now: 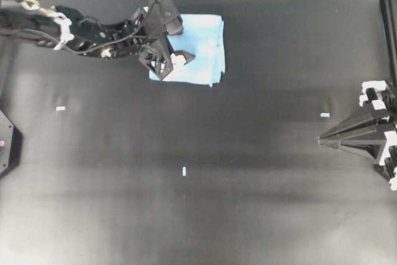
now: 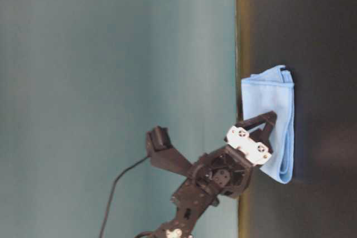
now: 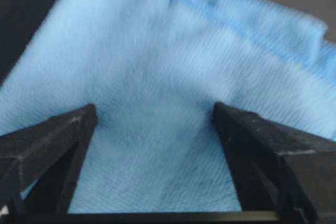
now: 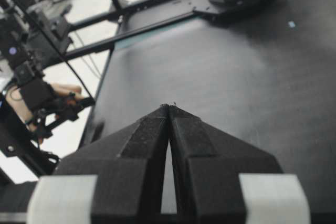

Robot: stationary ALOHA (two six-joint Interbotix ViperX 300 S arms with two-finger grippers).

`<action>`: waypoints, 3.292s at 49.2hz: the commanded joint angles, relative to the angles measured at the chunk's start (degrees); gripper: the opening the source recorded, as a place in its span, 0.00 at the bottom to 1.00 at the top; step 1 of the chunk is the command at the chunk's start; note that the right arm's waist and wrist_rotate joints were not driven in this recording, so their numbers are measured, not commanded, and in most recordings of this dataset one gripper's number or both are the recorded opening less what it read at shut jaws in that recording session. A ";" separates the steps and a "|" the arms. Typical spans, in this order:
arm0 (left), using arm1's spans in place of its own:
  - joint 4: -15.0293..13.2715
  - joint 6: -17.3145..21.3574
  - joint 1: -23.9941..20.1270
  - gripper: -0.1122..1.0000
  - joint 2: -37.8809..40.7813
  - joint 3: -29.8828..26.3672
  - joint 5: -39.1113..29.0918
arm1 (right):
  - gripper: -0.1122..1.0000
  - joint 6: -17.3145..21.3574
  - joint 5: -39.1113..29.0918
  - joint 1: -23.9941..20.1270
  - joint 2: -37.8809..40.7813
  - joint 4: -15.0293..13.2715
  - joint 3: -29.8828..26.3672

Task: Push a blue cloth with the left arm to wipe the desk.

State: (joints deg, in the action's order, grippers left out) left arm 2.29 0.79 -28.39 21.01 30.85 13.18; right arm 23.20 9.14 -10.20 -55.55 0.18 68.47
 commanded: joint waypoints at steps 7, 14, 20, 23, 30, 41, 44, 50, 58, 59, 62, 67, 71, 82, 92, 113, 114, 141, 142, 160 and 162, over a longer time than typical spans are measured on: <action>0.26 0.18 0.79 0.89 -0.09 0.26 -0.09 | 0.10 -0.09 0.26 0.00 0.09 0.00 -0.09; 0.18 0.26 1.67 0.89 -0.44 1.23 -0.44 | 0.10 0.00 0.26 0.00 0.09 0.09 0.00; 0.18 0.26 2.99 0.89 -1.67 3.43 -0.44 | 0.10 -0.09 0.26 0.09 0.09 0.53 0.09; 0.18 0.18 3.96 0.89 -2.81 4.83 -0.44 | 0.10 -0.09 0.26 0.00 0.09 0.62 0.09; 0.26 0.00 7.03 0.89 -6.33 9.05 -0.26 | 0.10 0.00 0.53 0.00 0.09 0.62 0.09; 0.18 -0.62 12.57 0.89 -11.60 17.40 -0.35 | 0.10 0.00 0.70 0.09 0.09 0.62 0.09; 0.18 -0.79 14.59 0.89 -12.74 19.78 -0.26 | 0.10 -0.09 0.70 0.00 0.00 0.62 0.09; 0.26 -1.76 20.13 0.89 -15.56 23.55 -0.35 | 0.10 -0.09 0.70 0.00 -0.35 0.62 0.09; 0.18 -4.39 28.21 0.89 -18.98 26.19 -0.44 | 0.10 -0.09 0.26 0.00 -1.05 0.62 0.09; 0.18 -4.83 29.27 0.89 -19.34 26.28 -0.44 | 0.10 -0.09 0.09 0.00 -1.23 0.62 0.09; 0.18 -6.42 32.52 0.89 -20.21 26.89 -0.44 | 0.10 0.00 -0.35 0.00 -1.93 0.62 0.00; 0.18 -9.14 37.71 0.89 -21.18 27.86 -1.05 | 0.10 -0.09 -1.23 0.00 -3.34 0.53 0.00; 0.18 -11.60 41.57 0.89 -21.71 28.65 -2.11 | 0.10 -0.09 -1.49 0.00 -4.39 0.62 0.00; 0.18 -17.40 48.60 0.89 -22.68 29.88 -5.89 | 0.10 -0.09 -1.41 0.00 -5.19 0.62 0.18; 0.18 -18.28 48.96 0.89 -22.76 29.36 -5.98 | 0.10 0.00 -1.49 0.09 -5.19 0.62 0.18; 0.18 -16.96 49.57 0.89 -32.34 26.10 -7.56 | 0.10 -0.09 -1.76 0.00 -5.27 0.62 0.53; 0.18 -16.96 49.75 0.89 -32.96 26.28 -7.91 | 0.10 -0.09 -1.76 0.09 -5.27 0.62 0.62; 0.18 -18.11 50.54 0.89 -49.31 30.67 -12.74 | 0.10 0.00 -1.58 0.00 -6.06 0.62 1.32; 0.18 -18.11 50.54 0.89 -49.83 30.94 -12.57 | 0.10 -0.09 -1.58 0.00 -6.15 0.62 1.32; 0.18 -15.47 50.01 0.89 -57.48 33.13 -12.48 | 0.10 0.00 -5.36 0.00 -8.44 0.62 2.64; 0.26 -15.21 49.92 0.89 -58.80 33.57 -12.39 | 0.10 -0.09 -6.50 0.00 -9.05 0.62 2.72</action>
State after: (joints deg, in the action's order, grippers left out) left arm 2.37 -14.77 21.71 -35.51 64.42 0.35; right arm 23.20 4.31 -10.20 -63.81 0.70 71.37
